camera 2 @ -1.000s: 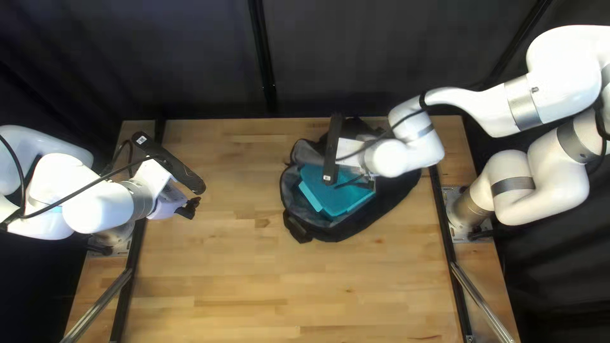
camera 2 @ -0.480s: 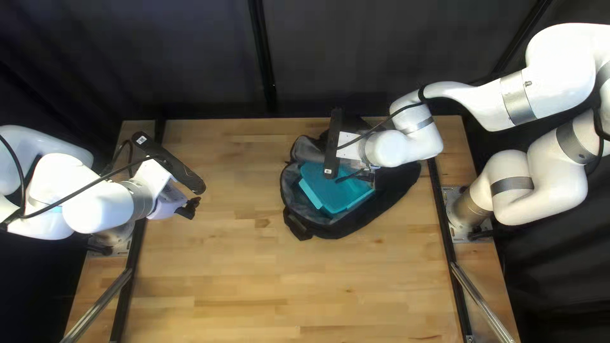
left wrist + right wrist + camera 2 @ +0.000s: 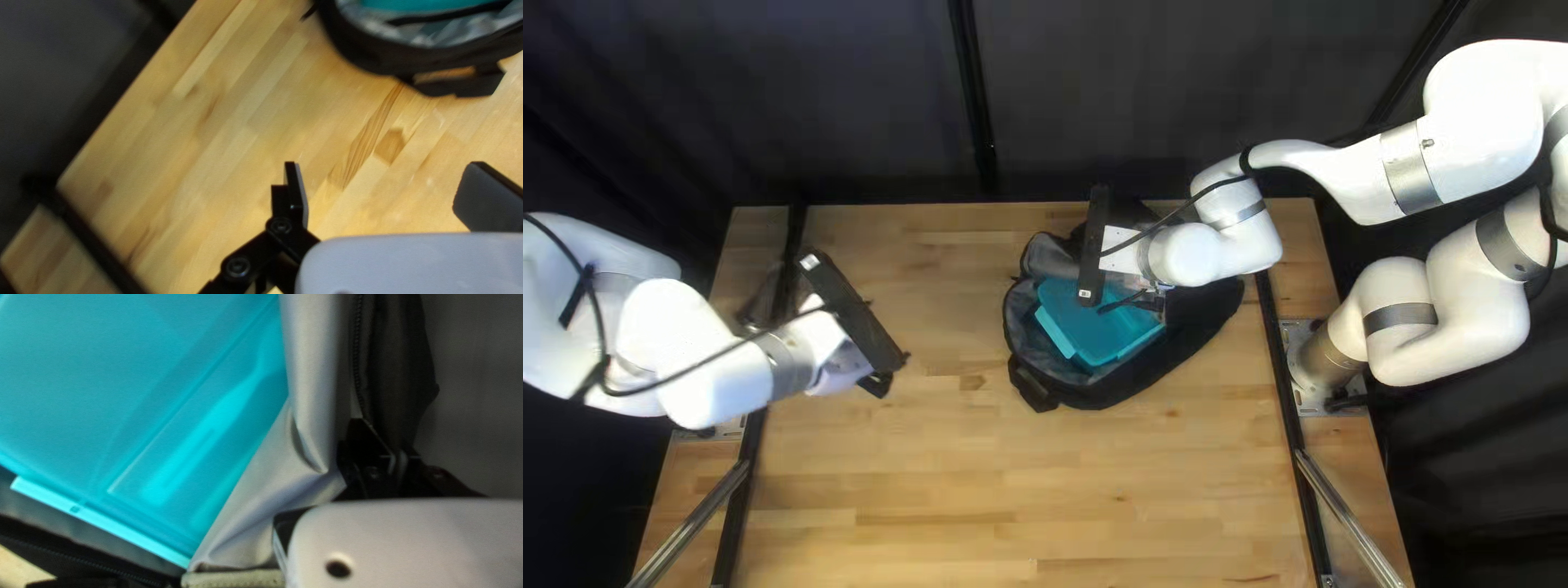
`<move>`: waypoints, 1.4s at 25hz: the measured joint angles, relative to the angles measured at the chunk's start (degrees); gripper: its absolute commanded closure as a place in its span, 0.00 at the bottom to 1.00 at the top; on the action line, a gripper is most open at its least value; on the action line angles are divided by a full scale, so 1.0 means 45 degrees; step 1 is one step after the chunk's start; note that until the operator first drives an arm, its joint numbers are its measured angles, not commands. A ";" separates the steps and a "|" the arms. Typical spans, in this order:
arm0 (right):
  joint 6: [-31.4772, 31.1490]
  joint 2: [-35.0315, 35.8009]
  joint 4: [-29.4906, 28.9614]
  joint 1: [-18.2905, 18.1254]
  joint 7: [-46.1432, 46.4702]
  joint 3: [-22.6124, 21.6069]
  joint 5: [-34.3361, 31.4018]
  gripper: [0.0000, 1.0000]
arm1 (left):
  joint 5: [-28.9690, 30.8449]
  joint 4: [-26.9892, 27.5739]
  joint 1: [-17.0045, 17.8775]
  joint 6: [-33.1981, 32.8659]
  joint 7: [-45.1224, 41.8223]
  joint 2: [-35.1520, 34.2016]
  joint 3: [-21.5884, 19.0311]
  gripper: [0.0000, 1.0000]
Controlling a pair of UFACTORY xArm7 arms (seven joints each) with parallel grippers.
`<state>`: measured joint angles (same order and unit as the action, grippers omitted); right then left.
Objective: Remove a lunch box from a kids backpack
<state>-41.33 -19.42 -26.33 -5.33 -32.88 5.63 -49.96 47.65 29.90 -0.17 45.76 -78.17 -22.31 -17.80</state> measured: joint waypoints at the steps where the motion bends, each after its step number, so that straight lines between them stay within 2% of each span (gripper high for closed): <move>1: 0.0000 0.0000 0.0000 0.0000 0.0000 0.0000 0.0000 1.00 | 0.0020 0.0028 -0.0021 -0.0010 0.0001 0.0043 0.0004 0.00; 7: 0.0000 0.0000 0.0000 0.0000 0.0000 0.0000 0.0000 1.00 | 0.0035 0.0084 -0.0043 -0.0038 -0.0007 0.0104 0.0012 0.00; 9: 0.0000 0.0000 0.0000 0.0000 0.0000 0.0000 0.0000 1.00 | 0.0336 0.0408 -0.0056 -0.0166 0.0022 0.0572 -0.0059 0.00; 16: 0.0000 0.0000 0.0000 0.0000 0.0000 0.0000 0.0000 1.00 | 0.4587 0.2021 -0.0207 -0.1806 0.1756 0.3422 -0.0281 0.00; 20: 0.0000 0.0000 0.0000 0.0000 0.0000 0.0000 0.0000 1.00 | 0.6956 0.2374 -0.0496 -0.3051 0.2651 0.4327 -0.0013 0.00; 23: 0.0000 0.0000 0.0000 0.0000 0.0000 0.0000 0.0000 1.00 | 0.8148 0.2670 -0.0610 -0.3199 0.2861 0.4978 0.0110 0.00; 25: 0.0000 0.0000 0.0000 0.0000 0.0000 0.0000 0.0000 1.00 | 0.8217 0.3000 -0.0538 -0.2367 0.3046 0.5457 0.0059 0.00; 29: 0.0000 0.0000 0.0000 0.0000 0.0000 0.0000 0.0000 1.00 | 0.7261 0.3763 -0.0073 0.0019 0.3520 0.6292 -0.0261 0.00; 32: 0.0000 0.0000 0.0000 0.0001 0.0000 -0.0001 0.0000 1.00 | 0.7039 0.3918 0.0056 0.0396 0.3607 0.6461 -0.0367 0.00; 35: 0.0000 0.0000 0.0000 0.0001 0.0000 -0.0001 0.0000 1.00 | 0.7220 0.3902 0.0076 0.0089 0.2986 0.6665 -0.0356 0.00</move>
<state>-41.33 -19.43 -26.33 -5.32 -32.88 5.63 -49.96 80.14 47.46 0.17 46.16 -64.73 7.68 -19.40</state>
